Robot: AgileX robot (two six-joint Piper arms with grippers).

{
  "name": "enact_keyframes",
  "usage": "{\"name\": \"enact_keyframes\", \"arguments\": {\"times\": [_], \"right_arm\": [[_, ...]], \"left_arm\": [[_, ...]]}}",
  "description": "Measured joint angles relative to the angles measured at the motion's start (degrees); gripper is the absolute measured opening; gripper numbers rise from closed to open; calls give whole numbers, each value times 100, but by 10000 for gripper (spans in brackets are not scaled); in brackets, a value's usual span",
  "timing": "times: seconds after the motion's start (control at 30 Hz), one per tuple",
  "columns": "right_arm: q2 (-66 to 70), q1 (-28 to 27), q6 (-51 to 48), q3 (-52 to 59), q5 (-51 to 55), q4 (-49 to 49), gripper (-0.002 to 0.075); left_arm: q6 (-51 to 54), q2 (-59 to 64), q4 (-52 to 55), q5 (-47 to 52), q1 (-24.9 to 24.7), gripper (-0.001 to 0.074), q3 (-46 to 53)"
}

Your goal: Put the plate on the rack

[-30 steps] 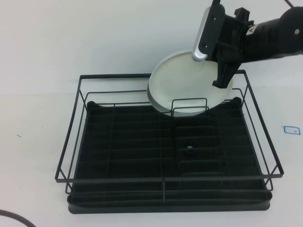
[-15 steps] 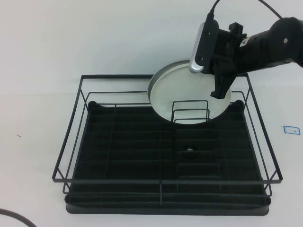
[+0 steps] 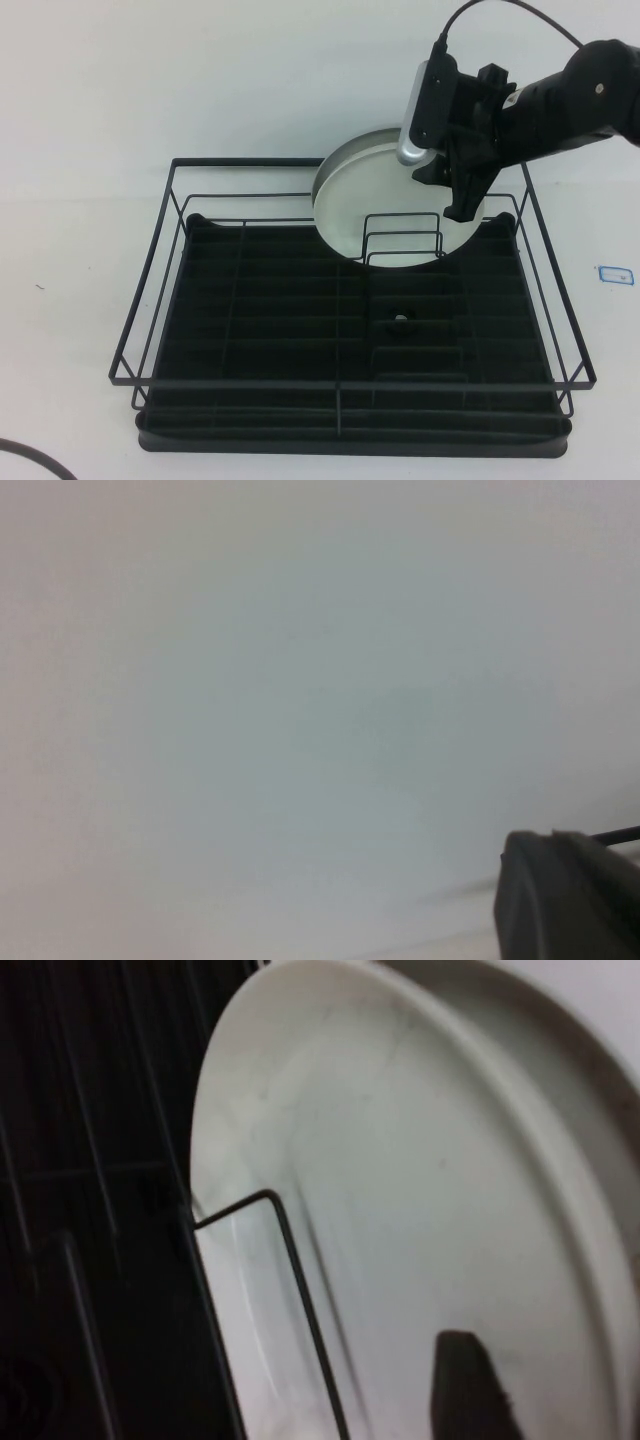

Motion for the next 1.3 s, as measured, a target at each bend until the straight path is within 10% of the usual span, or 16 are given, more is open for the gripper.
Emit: {"name": "enact_keyframes", "arguments": {"times": [0.73,1.03,1.3], "right_arm": [[-796,9,424,0,-495,92,393],[-2398,9,2201,0,-352,135,52],[-3895,9,3116,554,43,156,19]], "left_arm": [[0,0,-122,-56,0,0,0],[16,-65,-789,-900,0,0,153],[277,-768,-810,-1388,0,0,270]]}}
